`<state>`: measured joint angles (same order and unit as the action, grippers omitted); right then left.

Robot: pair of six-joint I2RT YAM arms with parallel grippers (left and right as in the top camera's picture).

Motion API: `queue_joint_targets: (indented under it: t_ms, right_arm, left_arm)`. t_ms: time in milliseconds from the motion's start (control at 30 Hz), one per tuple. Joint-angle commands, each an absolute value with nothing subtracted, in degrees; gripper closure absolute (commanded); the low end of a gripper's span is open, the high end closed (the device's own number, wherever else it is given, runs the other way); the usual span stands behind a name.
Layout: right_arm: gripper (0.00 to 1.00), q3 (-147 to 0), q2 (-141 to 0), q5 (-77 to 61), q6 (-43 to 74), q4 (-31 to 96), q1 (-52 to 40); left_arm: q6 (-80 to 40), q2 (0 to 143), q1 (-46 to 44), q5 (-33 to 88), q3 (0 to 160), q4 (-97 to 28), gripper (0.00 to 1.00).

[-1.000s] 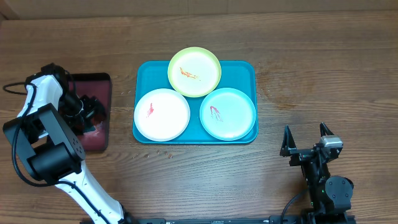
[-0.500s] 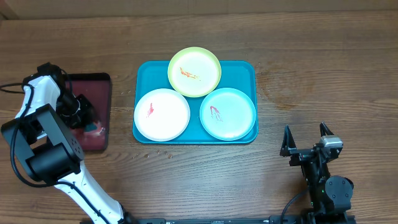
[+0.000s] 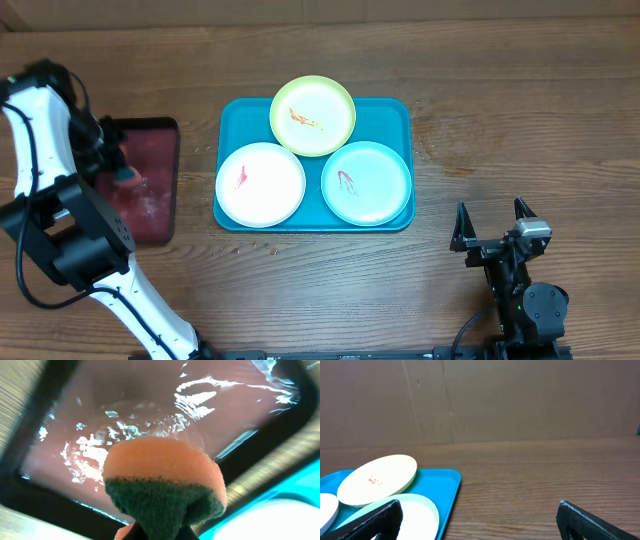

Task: Clean dirty plates on tray and stack at the side
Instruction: 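Lift the sponge with the left gripper and carry it over the white plate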

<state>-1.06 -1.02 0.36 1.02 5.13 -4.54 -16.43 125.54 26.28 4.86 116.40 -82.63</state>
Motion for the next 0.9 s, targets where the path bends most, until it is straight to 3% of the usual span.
queue_joint_targets:
  t_ms: [0,233,367,533,867]
  right_arm:
    - [0.0,-0.47,-0.97,0.32,0.6,4.78,-4.82]
    - [0.0,-0.47,-0.97,0.32,0.6,4.75,-4.8]
    - [0.0,-0.47,-0.97,0.32,0.6,4.78,-4.82]
    - [0.0,-0.47,-0.97,0.32,0.6,4.78,-4.82]
    - [0.0,-0.47,-0.97,0.32,0.6,4.75,-4.8]
  left_arm:
    - [-14.04,124.92,26.22,10.22,126.32,-86.48,0.96]
    - [-13.28,125.25,26.04,6.85,132.07,-88.03,0.96]
    - [-13.32,125.36,25.1,-2.09,120.4,-79.72,0.96]
    - [-13.28,125.36,25.08,-0.43,111.72,-75.88,0.96]
    - [-13.06,124.57,25.36,0.03,134.65,-92.44,0.96]
